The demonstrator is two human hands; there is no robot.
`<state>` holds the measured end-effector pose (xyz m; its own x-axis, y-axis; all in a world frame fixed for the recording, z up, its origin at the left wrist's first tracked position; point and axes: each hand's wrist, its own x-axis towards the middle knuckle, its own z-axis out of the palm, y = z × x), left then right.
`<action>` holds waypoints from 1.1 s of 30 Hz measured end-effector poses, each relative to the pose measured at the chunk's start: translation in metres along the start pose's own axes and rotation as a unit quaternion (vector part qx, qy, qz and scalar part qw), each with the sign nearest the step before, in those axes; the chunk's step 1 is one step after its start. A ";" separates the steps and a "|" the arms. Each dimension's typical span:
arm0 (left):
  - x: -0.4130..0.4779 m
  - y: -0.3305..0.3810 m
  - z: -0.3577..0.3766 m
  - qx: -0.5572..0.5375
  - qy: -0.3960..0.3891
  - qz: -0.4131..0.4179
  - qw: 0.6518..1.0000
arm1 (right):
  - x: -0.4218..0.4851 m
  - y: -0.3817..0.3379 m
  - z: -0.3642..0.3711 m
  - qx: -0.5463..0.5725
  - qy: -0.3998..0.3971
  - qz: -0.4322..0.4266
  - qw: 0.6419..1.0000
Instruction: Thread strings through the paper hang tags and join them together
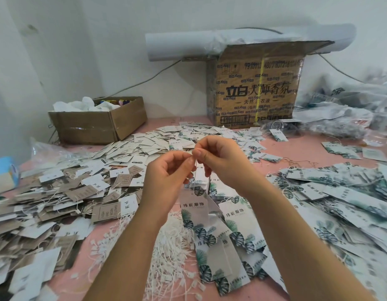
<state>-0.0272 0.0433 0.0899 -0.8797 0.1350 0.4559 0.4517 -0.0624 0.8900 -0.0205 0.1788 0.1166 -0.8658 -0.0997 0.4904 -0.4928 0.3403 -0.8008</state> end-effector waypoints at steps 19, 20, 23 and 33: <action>-0.002 0.005 0.000 0.197 -0.033 0.070 0.977 | -0.001 0.007 -0.009 0.081 -0.005 0.082 0.993; -0.002 0.005 0.000 0.198 -0.034 0.070 0.977 | -0.001 0.007 -0.010 0.080 -0.007 0.084 0.993; -0.002 0.004 0.000 0.183 -0.032 0.053 0.981 | -0.002 0.007 -0.012 0.100 -0.019 0.089 0.991; 0.000 0.002 -0.002 0.112 0.017 0.052 0.992 | -0.003 0.004 0.000 0.229 -0.022 0.103 0.968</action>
<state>-0.0265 0.0410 0.0913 -0.8292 0.1052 0.5489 0.5589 0.1467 0.8162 -0.0199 0.1805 0.1122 -0.9478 -0.1165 0.2967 -0.2872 -0.0922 -0.9534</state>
